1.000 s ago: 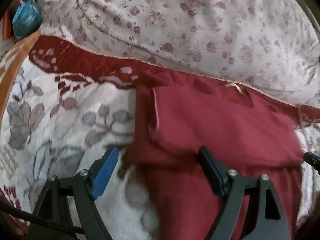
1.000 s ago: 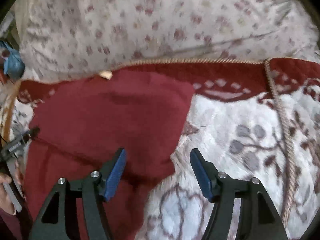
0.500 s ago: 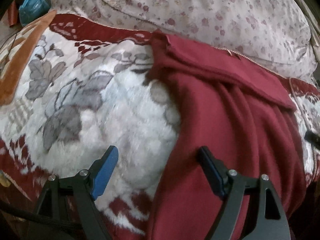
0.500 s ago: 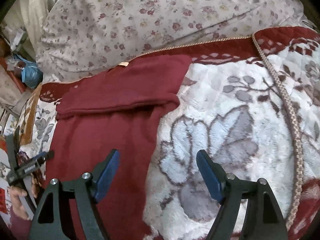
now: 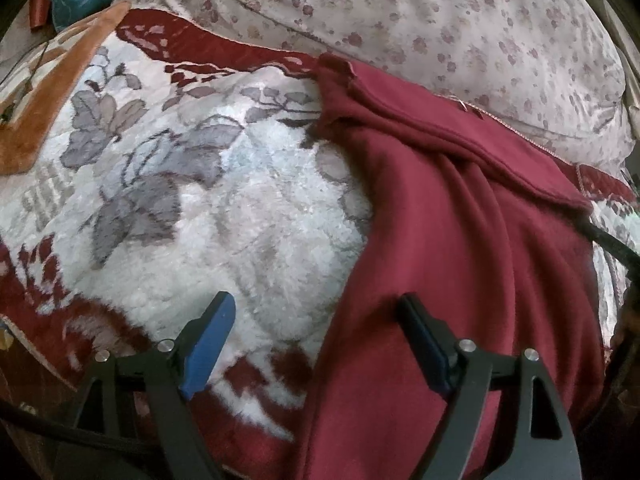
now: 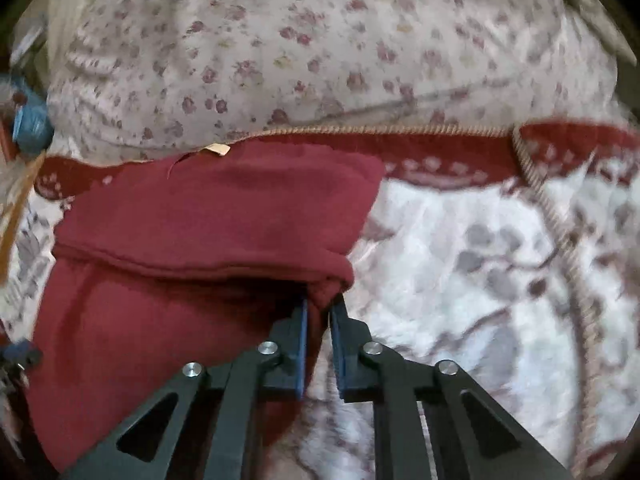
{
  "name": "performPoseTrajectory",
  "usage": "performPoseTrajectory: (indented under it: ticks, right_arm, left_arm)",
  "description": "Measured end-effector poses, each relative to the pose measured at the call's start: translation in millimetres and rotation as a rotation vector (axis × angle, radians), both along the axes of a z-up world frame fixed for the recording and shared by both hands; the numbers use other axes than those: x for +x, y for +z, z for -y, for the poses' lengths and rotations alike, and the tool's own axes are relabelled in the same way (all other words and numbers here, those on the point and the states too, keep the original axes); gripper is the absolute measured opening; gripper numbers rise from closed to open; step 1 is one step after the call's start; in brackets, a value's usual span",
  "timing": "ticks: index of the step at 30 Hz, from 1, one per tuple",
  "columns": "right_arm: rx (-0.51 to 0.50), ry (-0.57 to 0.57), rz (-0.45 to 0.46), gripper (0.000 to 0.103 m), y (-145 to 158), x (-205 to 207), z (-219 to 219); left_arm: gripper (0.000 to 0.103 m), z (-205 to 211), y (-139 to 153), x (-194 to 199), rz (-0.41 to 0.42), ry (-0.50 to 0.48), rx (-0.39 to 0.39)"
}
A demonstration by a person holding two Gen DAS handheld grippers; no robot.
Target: Fold small clothes
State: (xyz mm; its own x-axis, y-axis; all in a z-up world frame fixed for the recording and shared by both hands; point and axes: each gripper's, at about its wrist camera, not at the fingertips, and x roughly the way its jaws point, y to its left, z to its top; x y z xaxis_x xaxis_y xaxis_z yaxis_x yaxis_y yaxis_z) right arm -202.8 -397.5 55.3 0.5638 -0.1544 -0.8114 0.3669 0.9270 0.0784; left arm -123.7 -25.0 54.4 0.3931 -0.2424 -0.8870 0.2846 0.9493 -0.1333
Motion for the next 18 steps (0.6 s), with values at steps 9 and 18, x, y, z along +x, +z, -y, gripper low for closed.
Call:
performPoseTrajectory:
  ticks: [9,18]
  right_arm:
    - [0.208,-0.143,-0.001,0.001,-14.0,-29.4,51.0]
    - [0.351,0.142,-0.031,0.071,22.1,-96.7,-9.1]
  left_arm:
    - [0.082,-7.3,5.1,-12.2,0.017,-0.002,0.01]
    - [0.082,-18.4,11.7,-45.5,0.006,-0.065,0.003]
